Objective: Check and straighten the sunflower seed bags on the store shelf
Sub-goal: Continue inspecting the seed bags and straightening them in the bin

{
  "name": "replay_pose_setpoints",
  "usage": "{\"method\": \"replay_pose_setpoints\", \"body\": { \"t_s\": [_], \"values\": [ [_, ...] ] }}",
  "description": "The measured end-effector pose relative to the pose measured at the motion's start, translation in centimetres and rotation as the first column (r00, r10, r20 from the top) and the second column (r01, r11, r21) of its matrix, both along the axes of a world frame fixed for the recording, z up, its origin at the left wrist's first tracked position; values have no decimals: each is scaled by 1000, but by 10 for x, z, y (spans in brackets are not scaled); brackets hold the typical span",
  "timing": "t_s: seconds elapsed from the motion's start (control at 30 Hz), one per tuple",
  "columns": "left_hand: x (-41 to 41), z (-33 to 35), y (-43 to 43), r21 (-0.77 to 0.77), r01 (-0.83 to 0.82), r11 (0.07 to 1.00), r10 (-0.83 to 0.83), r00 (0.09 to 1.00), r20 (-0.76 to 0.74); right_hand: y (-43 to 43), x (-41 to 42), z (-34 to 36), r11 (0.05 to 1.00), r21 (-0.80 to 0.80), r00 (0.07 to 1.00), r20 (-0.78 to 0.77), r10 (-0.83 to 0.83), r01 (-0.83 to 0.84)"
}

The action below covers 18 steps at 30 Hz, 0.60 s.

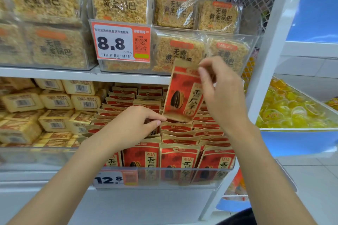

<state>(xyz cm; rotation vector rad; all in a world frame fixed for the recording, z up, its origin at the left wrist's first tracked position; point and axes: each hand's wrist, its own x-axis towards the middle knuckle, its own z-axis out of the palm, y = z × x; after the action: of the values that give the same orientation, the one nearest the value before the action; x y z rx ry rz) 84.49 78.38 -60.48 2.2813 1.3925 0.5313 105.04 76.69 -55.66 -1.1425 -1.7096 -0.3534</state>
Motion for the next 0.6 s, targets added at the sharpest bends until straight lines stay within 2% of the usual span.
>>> {"method": "replay_pose_setpoints", "body": {
  "t_s": [0.1,0.13,0.2,0.27,0.33,0.4,0.47,0.53,0.6],
  "values": [
    [-7,8,-3,36,-48,998,45,996,71,-7,2,17,969,247,985,-172,27,17],
    [-12,12,-3,66,-83,994,74,990,123,-9,2,24,961,276,975,-215,50,12],
    [-21,21,-3,110,-170,979,126,937,327,-12,-2,33,962,271,958,-268,101,-26],
    [-28,30,-9,70,-196,978,126,824,552,-13,-12,35,975,199,937,-309,161,-102],
    [-30,39,-17,-32,-95,995,92,733,674,-12,-28,29,977,77,898,-384,214,-200],
    [-27,43,-29,-127,18,992,78,703,707,-12,-45,20,953,-62,856,-461,235,-295],
    [-25,41,-35,-138,2,990,93,730,677,-13,-58,8,910,-175,809,-542,229,-375],
    [-25,34,-35,-83,-67,994,105,757,645,-15,-66,-1,857,-218,678,-711,189,-468],
    [-24,30,-35,-55,-125,991,130,733,668,-16,-69,-7,806,-218,509,-853,116,-550]
  ]
}}
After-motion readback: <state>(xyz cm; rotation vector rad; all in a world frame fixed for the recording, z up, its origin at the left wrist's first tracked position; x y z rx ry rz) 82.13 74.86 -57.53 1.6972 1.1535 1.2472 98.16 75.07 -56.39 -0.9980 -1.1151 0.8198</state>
